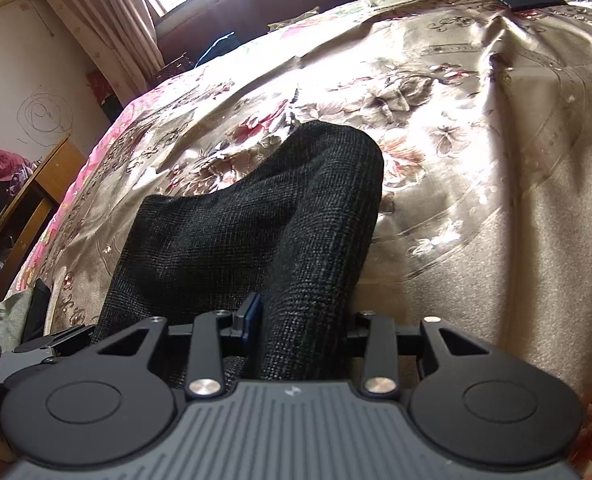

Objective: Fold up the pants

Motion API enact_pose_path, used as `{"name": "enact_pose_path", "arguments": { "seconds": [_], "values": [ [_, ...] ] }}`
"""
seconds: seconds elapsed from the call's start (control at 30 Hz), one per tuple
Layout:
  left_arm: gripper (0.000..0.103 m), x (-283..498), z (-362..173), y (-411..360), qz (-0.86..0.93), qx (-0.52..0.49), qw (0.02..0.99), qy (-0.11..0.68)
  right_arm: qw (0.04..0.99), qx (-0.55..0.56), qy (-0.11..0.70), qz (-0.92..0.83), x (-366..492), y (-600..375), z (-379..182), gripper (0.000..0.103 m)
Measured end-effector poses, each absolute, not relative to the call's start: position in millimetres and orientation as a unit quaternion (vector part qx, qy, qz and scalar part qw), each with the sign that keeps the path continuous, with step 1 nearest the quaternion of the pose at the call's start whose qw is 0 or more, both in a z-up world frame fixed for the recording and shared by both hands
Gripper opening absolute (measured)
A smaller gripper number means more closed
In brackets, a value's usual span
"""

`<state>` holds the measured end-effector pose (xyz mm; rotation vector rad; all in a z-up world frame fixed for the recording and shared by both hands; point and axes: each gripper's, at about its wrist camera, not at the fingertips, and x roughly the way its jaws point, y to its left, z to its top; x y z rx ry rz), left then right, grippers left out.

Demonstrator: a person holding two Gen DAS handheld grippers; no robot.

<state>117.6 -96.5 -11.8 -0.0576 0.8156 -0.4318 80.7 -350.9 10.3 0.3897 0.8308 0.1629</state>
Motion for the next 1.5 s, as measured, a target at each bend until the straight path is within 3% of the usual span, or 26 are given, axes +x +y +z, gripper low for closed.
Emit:
{"name": "enact_pose_path", "arguments": {
  "seconds": [1.03, 1.23, 1.5],
  "values": [
    [0.088, 94.6, -15.2, -310.8, -0.355, 0.011, 0.845, 0.401, 0.896, 0.172, 0.404, -0.068, 42.0, -551.0, 21.2, 0.038],
    [0.089, 80.0, -13.7, -317.2, -0.376, 0.03, 0.839, 0.393, 0.898, 0.155, 0.397, -0.109, 46.8, -561.4, 22.4, 0.046],
    [0.088, 72.3, 10.5, -276.7, -0.366, 0.005, 0.855, 0.367, 0.918, 0.127, 0.342, -0.156, 4.1, -556.9, 52.1, 0.046]
  ]
}}
